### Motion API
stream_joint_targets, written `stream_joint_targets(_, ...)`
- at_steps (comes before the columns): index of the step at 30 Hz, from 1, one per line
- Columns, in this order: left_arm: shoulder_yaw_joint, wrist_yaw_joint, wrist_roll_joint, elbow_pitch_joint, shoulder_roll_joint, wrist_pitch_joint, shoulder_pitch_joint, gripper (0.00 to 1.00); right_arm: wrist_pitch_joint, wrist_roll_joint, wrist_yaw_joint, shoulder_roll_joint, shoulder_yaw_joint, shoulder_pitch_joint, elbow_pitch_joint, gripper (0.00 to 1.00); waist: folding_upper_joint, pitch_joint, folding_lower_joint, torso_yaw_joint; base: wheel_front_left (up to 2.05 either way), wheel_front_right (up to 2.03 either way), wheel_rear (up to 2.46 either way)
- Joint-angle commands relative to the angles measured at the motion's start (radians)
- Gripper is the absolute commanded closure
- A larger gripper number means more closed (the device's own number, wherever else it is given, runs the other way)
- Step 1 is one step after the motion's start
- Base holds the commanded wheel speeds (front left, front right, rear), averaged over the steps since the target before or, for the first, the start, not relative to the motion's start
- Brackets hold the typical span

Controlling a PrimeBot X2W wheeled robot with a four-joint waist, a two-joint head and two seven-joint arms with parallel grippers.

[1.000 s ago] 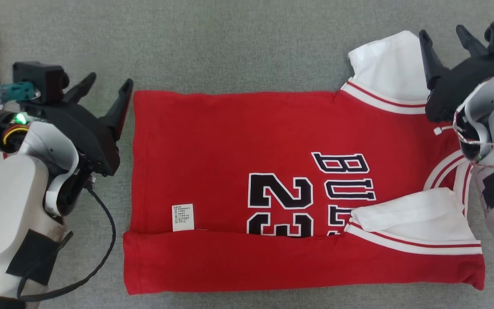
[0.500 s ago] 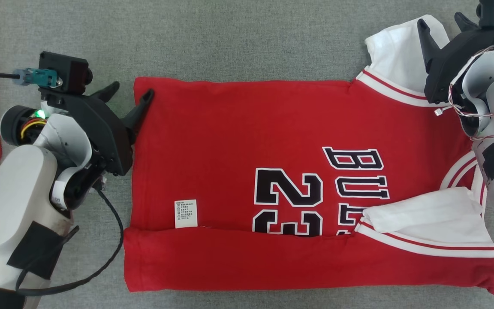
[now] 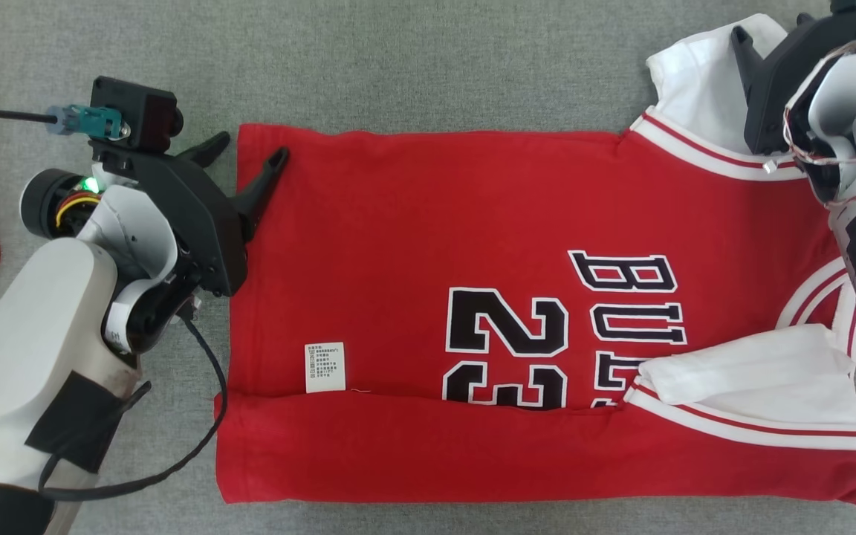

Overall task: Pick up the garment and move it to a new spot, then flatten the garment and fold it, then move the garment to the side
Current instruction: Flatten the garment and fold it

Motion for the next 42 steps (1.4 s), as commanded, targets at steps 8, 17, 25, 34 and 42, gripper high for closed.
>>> stream_joint_targets(8, -0.021, 0.001, -0.026, 0.026, -0.015, 0.030, -0.010, 0.87, 0.044, 0.011, 0.000, 0.012, -0.011, -0.047, 0.060, 1.00, -0.0001, 0.015, 0.0000, 0.000, 0.00, 0.00, 0.00)
stream_joint_targets(17, -0.015, 0.001, -0.032, 0.021, -0.001, -0.037, -0.013, 1.00, -0.068, -0.001, 0.000, 0.001, -0.006, -0.060, 0.055, 1.00, -0.0001, -0.019, 0.0000, -0.010, 0.00, 0.00, 0.00)
stream_joint_targets(25, -0.008, 0.003, -0.024, 0.010, 0.009, -0.144, 0.039, 1.00, -0.221, 0.034, 0.000, 0.002, 0.015, 0.010, 0.025, 1.00, -0.0001, -0.096, 0.0000, -0.022, 0.00, 0.00, 0.00)
stream_joint_targets(34, 0.013, 0.069, 0.005, -0.060, 0.015, -0.307, 0.195, 1.00, -0.387, 0.126, 0.000, -0.025, 0.061, 0.177, -0.073, 1.00, -0.0001, -0.189, 0.0000, -0.045, 0.00, 0.00, 0.00)
stream_joint_targets(42, 0.006, 0.144, 0.044, -0.159, 0.008, -0.416, 0.357, 1.00, -0.447, 0.219, 0.000, -0.084, 0.062, 0.414, -0.288, 1.00, -0.0001, -0.229, 0.0000, -0.062, 0.00, 0.00, 0.00)
